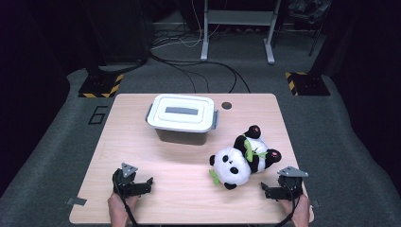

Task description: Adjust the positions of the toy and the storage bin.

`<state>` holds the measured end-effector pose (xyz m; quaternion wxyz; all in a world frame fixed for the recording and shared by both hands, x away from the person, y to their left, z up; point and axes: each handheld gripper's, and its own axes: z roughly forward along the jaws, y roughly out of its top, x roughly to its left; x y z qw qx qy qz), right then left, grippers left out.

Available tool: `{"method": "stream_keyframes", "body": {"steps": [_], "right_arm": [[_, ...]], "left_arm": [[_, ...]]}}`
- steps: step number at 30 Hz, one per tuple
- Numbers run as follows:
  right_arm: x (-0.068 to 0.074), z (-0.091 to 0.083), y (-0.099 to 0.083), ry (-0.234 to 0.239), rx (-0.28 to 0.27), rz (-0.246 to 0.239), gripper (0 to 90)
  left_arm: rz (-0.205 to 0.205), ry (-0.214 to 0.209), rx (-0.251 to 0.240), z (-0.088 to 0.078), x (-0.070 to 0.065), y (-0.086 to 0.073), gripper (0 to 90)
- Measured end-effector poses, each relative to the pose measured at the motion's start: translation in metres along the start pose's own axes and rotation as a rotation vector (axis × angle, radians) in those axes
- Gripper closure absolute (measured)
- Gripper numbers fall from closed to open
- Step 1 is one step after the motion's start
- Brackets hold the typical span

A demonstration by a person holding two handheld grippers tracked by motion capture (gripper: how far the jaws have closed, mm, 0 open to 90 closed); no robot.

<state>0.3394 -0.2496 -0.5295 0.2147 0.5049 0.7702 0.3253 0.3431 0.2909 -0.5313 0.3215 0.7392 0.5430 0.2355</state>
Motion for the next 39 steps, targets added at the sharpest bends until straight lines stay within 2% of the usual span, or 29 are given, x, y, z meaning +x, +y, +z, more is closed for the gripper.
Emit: {"method": "stream_keyframes", "body": {"steps": [16,25,26,28,31,37,39], "right_arm": [[0.000,0.000,0.000,0.003,0.003,0.000,0.0],[0.001,-0.001,0.002,0.000,0.032,0.004,0.0],[0.001,-0.002,0.003,0.006,0.042,-0.006,0.0],[0.004,-0.004,0.004,0.016,0.043,0.010,0.0],[0.005,-0.007,0.005,0.016,0.045,0.006,0.1],[0.012,-0.017,0.012,0.027,0.031,0.000,0.6],[0.016,-0.022,0.017,0.038,0.025,-0.017,0.6]], "left_arm": [[0.000,0.000,0.000,0.000,0.000,0.000,4.3],[0.001,-0.003,-0.001,0.000,0.000,0.001,4.8],[0.001,-0.003,-0.001,0.000,0.000,0.001,4.8],[0.001,-0.003,-0.001,0.000,0.000,0.001,4.8],[0.001,-0.003,-0.001,0.000,0.000,0.001,4.8],[-0.002,-0.004,0.000,0.000,-0.001,0.000,4.8],[-0.001,-0.004,-0.001,0.000,-0.001,0.000,4.8]]}}
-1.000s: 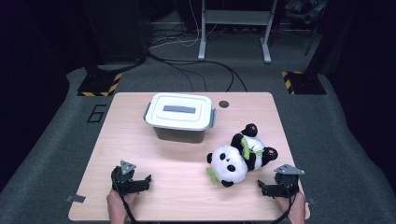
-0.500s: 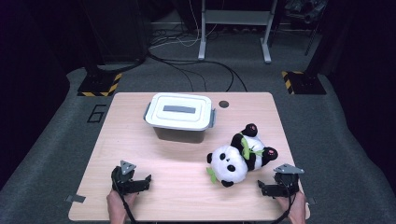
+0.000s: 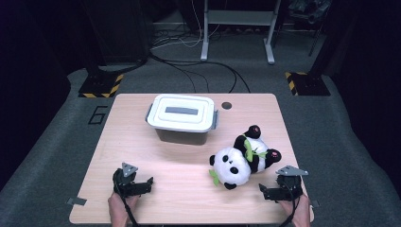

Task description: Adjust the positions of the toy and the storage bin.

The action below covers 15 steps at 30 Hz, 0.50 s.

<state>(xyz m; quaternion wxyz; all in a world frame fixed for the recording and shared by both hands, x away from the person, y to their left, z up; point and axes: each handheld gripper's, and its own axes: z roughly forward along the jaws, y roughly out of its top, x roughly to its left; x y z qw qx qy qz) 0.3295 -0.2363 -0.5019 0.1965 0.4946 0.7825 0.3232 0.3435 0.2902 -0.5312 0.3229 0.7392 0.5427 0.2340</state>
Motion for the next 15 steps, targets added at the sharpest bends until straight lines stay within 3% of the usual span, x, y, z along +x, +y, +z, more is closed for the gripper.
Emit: {"method": "stream_keyframes", "body": {"steps": [15], "right_arm": [[0.023,-0.023,0.026,0.056,-0.040,-0.059,0.6]], "left_arm": [[0.002,0.001,0.000,0.000,0.000,0.000,4.8]]}}
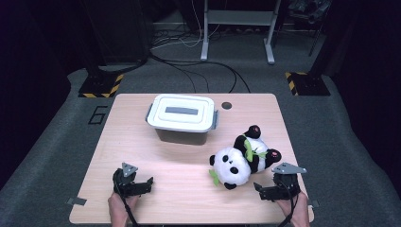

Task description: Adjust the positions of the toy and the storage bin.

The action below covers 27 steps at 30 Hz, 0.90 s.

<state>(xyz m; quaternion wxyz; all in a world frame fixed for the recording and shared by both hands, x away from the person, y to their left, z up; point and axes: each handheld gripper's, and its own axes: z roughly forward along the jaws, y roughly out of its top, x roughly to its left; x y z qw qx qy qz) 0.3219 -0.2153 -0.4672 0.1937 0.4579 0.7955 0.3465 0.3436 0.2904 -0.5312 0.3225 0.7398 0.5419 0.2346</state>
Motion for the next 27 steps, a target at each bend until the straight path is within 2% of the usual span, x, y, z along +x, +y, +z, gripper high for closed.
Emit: {"method": "stream_keyframes", "body": {"steps": [7,19,22,23,25,27], "right_arm": [[0.010,-0.005,0.015,0.018,-0.017,-0.035,0.8],[0.027,0.001,0.044,0.048,-0.024,-0.094,1.5],[0.031,0.007,0.051,0.055,-0.020,-0.105,4.7],[0.032,0.011,0.055,0.062,-0.017,-0.114,9.6],[0.034,0.013,0.056,0.060,-0.009,-0.116,9.7],[0.035,0.016,0.060,0.048,-0.013,-0.119,15.3]], "left_arm": [[0.000,0.000,0.000,0.000,0.000,0.000,4.8],[0.000,0.000,0.000,0.000,0.000,0.000,4.8],[0.000,0.000,0.000,0.000,0.000,0.000,4.8],[0.000,0.000,0.000,0.000,0.000,0.000,4.8],[-0.001,0.000,0.000,0.000,0.000,0.000,4.8],[0.000,0.000,0.000,0.000,0.000,0.000,4.8]]}}
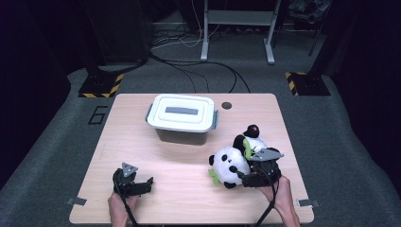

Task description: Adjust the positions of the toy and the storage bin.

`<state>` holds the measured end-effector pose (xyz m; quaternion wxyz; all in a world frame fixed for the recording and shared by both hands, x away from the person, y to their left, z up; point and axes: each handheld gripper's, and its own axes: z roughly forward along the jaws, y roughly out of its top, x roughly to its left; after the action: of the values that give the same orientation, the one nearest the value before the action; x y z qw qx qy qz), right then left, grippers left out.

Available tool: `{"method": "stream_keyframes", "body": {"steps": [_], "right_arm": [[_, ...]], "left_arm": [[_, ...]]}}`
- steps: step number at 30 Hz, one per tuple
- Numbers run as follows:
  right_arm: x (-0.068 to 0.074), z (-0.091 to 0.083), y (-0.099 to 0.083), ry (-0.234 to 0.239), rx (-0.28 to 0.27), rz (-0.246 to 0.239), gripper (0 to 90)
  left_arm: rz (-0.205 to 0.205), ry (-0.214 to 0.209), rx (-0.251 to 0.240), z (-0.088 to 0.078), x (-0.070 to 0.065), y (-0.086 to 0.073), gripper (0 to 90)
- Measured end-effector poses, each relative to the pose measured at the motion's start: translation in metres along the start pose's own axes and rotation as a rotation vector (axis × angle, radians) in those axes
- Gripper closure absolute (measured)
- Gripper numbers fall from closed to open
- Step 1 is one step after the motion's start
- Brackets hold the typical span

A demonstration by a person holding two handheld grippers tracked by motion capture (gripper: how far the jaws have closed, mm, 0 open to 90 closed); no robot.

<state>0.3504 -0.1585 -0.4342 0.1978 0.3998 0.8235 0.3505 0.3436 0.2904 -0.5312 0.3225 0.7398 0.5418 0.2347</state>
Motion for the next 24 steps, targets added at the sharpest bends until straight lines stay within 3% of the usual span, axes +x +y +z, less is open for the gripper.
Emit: {"method": "stream_keyframes", "body": {"steps": [9,13,15,17,18,19,20,21,23,24], "right_arm": [[-0.001,0.003,0.002,-0.051,0.022,0.020,33.3],[-0.004,0.004,-0.002,-0.040,0.007,0.032,40.1],[-0.008,-0.002,-0.001,-0.042,-0.017,0.045,47.9],[-0.011,-0.005,-0.001,-0.055,-0.027,0.045,49.0],[-0.015,-0.008,-0.002,-0.086,-0.039,0.064,49.6],[-0.015,-0.008,-0.002,-0.086,-0.039,0.064,49.6],[-0.019,-0.007,-0.002,-0.125,-0.038,0.081,50.8],[-0.019,-0.007,-0.002,-0.125,-0.038,0.081,50.8],[-0.020,-0.001,-0.004,-0.162,-0.008,0.075,55.5],[-0.020,0.002,-0.005,-0.149,0.003,0.085,58.8]], "left_arm": [[0.000,0.000,0.000,0.000,0.000,0.000,4.8],[0.000,0.000,0.000,0.000,0.000,0.000,4.8],[-0.003,-0.001,0.000,0.000,0.000,0.000,4.8],[-0.001,0.000,-0.001,0.000,0.000,0.000,4.8],[-0.003,-0.001,0.001,0.000,0.000,0.000,4.8],[-0.002,-0.001,0.000,0.000,0.000,0.000,4.8],[-0.003,-0.001,0.001,0.000,0.000,0.000,4.8],[-0.002,0.000,0.000,0.000,0.000,0.000,4.8],[-0.002,-0.001,0.000,0.000,0.000,0.000,4.8],[0.000,0.001,0.000,0.000,0.000,0.000,4.8]]}}
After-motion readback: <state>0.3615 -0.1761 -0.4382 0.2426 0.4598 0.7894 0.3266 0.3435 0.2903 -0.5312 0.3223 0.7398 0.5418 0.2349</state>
